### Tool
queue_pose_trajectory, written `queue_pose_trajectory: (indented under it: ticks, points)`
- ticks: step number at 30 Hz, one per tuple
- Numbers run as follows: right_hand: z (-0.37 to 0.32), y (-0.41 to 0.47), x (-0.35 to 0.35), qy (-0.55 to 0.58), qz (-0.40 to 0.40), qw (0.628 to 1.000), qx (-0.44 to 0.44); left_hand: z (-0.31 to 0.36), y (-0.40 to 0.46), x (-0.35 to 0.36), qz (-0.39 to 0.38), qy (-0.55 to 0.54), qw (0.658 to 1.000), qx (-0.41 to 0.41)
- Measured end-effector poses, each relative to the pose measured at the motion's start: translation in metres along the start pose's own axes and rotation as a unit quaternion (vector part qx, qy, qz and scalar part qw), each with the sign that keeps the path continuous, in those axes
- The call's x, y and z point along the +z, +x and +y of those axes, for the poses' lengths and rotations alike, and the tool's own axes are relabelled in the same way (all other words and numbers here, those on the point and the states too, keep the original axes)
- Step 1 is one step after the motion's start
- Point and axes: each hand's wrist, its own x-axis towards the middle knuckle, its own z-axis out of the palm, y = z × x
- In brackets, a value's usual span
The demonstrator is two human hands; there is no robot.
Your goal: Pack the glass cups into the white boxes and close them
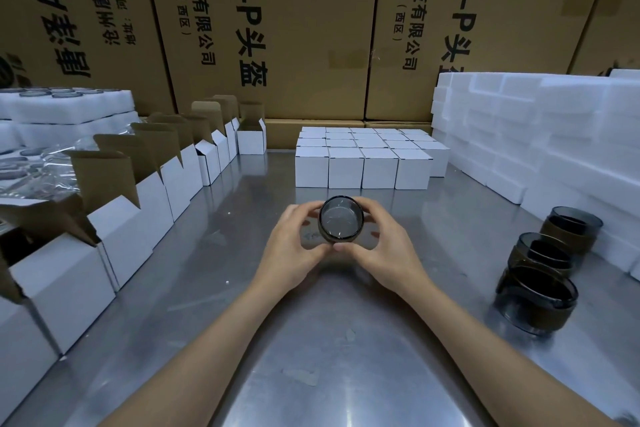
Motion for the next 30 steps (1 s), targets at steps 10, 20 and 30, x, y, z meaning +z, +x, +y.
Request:
queue_pose_trajectory:
  ticks: [10,20,30]
  points:
    - [-0.001,0.002,-0.006,0.062,0.018,0.997,0.049,0.002,-0.001,-0.002,-0.058,-0.04,0.997,-0.027]
    - [-0.016,0.005,-0.009,0.228,-0.039,0.949,0.214,0.009,-0.003,0.0,-0.028,-0.074,0.996,-0.042]
    - [-0.021,0.002,-0.008,0.249,-0.139,0.938,0.198,0.006,0.002,-0.006,0.037,-0.102,0.979,-0.174]
